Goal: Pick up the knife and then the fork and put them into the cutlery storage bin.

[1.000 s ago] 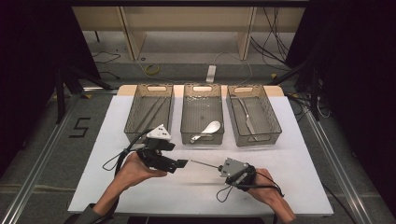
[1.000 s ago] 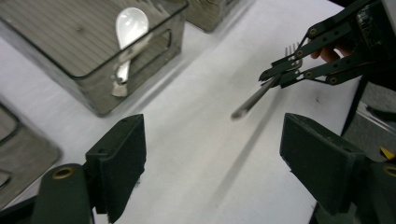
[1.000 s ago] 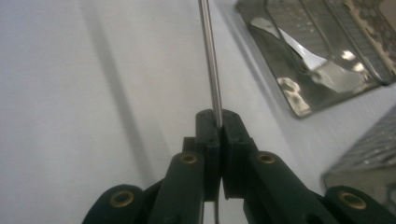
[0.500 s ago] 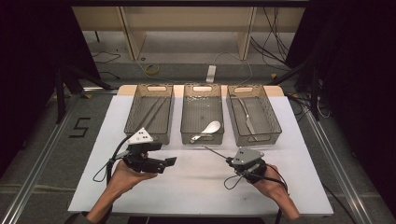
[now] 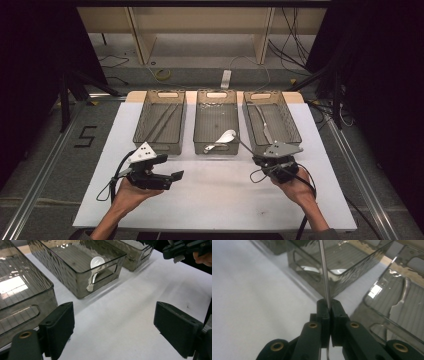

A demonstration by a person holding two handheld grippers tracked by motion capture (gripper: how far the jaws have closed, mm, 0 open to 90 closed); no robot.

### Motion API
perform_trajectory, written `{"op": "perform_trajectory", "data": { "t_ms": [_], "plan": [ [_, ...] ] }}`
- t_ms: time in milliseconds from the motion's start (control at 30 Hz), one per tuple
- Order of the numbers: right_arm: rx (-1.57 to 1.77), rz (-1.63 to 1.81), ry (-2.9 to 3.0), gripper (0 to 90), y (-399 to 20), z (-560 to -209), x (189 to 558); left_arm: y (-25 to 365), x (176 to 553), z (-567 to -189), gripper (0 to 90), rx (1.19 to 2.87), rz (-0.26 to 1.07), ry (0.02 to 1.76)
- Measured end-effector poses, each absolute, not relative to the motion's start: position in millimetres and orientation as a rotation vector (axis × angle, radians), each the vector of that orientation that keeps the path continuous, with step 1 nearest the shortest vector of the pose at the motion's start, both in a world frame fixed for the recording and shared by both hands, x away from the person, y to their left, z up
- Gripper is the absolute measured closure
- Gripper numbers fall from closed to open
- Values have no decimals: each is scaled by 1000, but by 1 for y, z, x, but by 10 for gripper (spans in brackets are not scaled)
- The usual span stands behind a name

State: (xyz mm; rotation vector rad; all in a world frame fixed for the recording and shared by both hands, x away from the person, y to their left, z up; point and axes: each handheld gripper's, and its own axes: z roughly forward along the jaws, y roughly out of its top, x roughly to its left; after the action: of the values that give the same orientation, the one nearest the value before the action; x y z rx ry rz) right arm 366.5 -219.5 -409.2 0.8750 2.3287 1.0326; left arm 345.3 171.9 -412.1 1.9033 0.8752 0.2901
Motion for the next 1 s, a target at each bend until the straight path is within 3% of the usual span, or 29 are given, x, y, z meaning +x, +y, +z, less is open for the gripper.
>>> {"op": "perform_trajectory", "data": {
  "t_ms": [633,1000],
  "plan": [
    [1119,1114,2212,878,-243,-375,438,184,342,-413,164,1866,340,894],
    [1277,1057,2169,878,-250,-380,480,182,340,-414,165,1875,346,887]
  ]
}}
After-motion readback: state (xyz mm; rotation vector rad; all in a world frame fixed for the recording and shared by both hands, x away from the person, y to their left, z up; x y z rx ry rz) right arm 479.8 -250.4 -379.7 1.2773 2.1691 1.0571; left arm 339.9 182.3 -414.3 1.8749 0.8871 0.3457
